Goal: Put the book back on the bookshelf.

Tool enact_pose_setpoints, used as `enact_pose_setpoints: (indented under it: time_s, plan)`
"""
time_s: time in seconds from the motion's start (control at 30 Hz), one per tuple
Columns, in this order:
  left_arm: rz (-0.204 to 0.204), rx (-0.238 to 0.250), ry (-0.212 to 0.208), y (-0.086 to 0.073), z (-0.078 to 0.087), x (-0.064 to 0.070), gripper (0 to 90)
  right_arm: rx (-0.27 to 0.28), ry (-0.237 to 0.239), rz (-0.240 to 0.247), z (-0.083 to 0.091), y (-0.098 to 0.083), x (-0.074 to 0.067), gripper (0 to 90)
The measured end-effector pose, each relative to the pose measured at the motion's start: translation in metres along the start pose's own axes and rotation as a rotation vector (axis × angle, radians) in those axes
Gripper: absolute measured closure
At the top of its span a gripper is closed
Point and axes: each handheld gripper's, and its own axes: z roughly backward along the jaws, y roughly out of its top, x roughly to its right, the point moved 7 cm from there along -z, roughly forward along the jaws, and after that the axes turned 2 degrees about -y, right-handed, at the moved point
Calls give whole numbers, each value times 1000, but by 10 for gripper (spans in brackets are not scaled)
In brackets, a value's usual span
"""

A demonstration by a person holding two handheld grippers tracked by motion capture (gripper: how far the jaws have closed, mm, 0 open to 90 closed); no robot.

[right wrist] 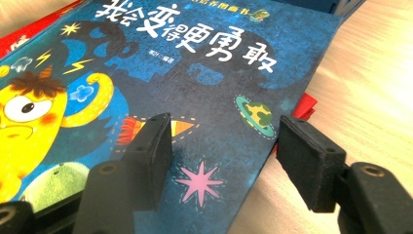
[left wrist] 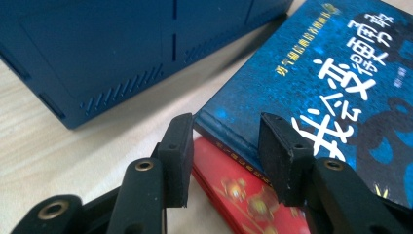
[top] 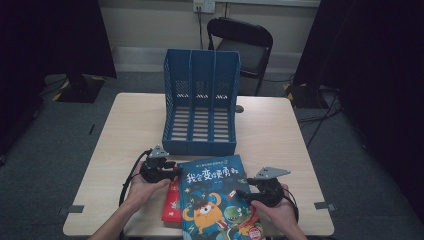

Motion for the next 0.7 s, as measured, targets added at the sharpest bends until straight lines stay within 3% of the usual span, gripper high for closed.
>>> enact_pose_setpoints:
  time_s: [0.2, 0.27, 0.5, 0.7]
  plan:
    - [14, 8, 8, 5, -5, -3, 566, 9, 11, -25, -1, -1, 3, 341]
    - [19, 7, -8, 2, -2, 1, 565, 8, 21, -40, -2, -1, 4, 330]
    - [-33, 12, -90, -23, 15, 34, 507, 20, 26, -20, -3, -1, 5, 312]
    - [-8, 14, -111, -26, 17, 40, 484, 31, 32, 15, -4, -1, 2, 262]
